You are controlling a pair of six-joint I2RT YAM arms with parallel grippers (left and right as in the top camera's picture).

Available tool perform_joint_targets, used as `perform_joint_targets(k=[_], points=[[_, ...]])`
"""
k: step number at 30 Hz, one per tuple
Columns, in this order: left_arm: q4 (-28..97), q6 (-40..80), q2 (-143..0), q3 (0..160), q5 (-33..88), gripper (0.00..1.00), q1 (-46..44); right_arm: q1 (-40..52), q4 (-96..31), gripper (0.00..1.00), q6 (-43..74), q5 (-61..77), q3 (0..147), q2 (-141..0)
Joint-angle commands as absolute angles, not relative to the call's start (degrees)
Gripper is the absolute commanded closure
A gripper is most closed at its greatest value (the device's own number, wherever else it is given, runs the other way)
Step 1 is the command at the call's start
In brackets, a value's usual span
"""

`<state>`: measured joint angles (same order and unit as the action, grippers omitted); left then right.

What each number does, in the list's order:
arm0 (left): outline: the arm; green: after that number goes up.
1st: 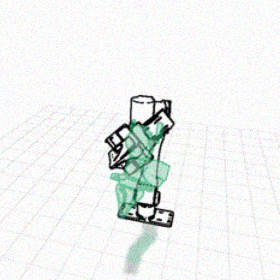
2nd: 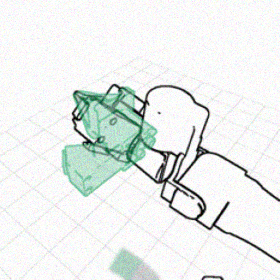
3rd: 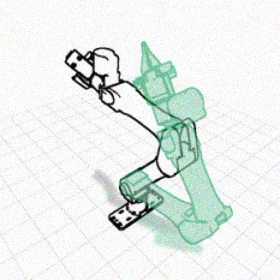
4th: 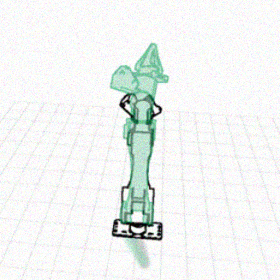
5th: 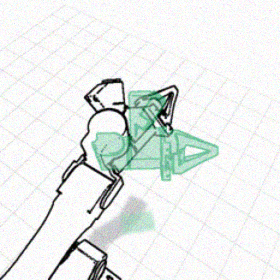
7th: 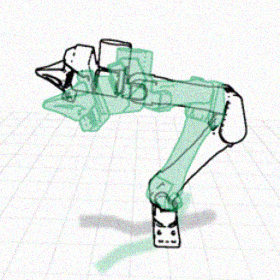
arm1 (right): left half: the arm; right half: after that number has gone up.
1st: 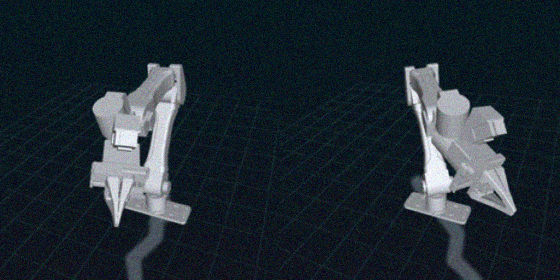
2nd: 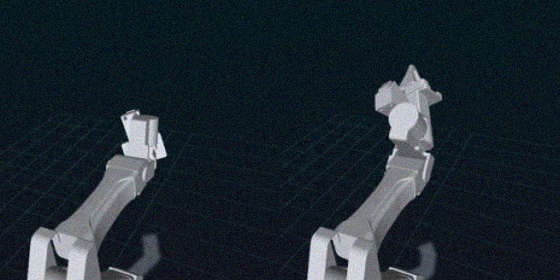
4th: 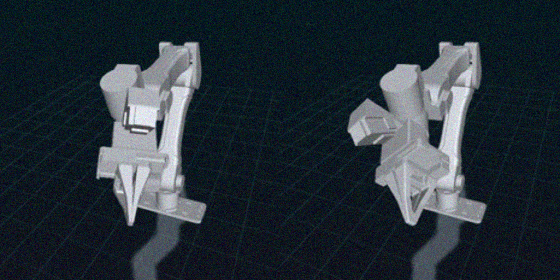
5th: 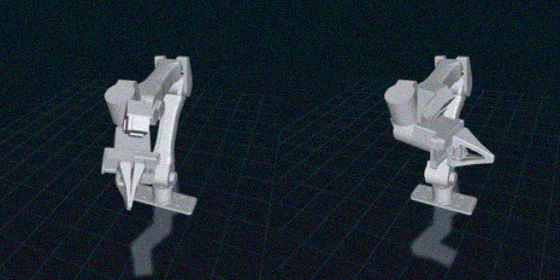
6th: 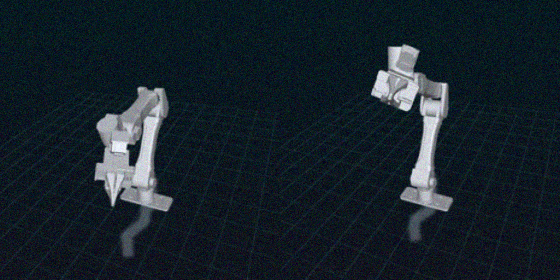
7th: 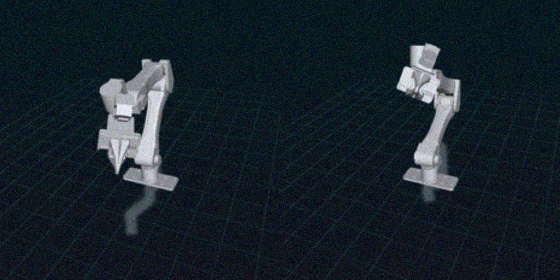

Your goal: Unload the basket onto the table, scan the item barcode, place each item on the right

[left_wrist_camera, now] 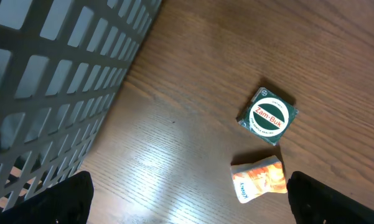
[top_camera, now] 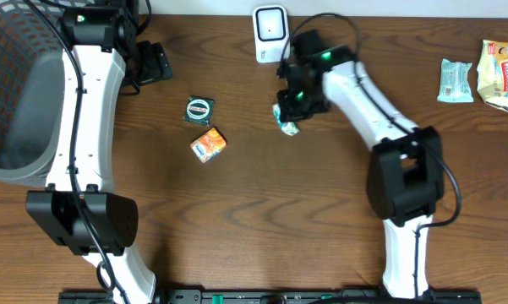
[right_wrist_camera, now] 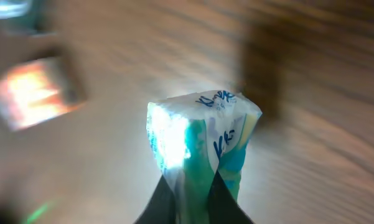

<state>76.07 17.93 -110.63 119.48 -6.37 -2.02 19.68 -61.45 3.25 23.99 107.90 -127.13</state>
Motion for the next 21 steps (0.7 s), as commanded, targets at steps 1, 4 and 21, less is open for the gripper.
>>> perform_joint_targets(k=[1,4,21], points=[[76.25,17.45,-111.22,119.15,-7.05,0.03,-1.93,15.77,-62.13,0.92,-4.51,48.64,107.20,-126.41],[76.25,17.43,-111.22,119.15,-7.05,0.02,-1.93,13.26,-61.23,0.90,-6.83,55.75,103.31,-126.61],[76.25,17.45,-111.22,119.15,-7.05,0.02,-1.93,-2.15,-55.66,0.55,3.60,36.58,91.29,-126.19]])
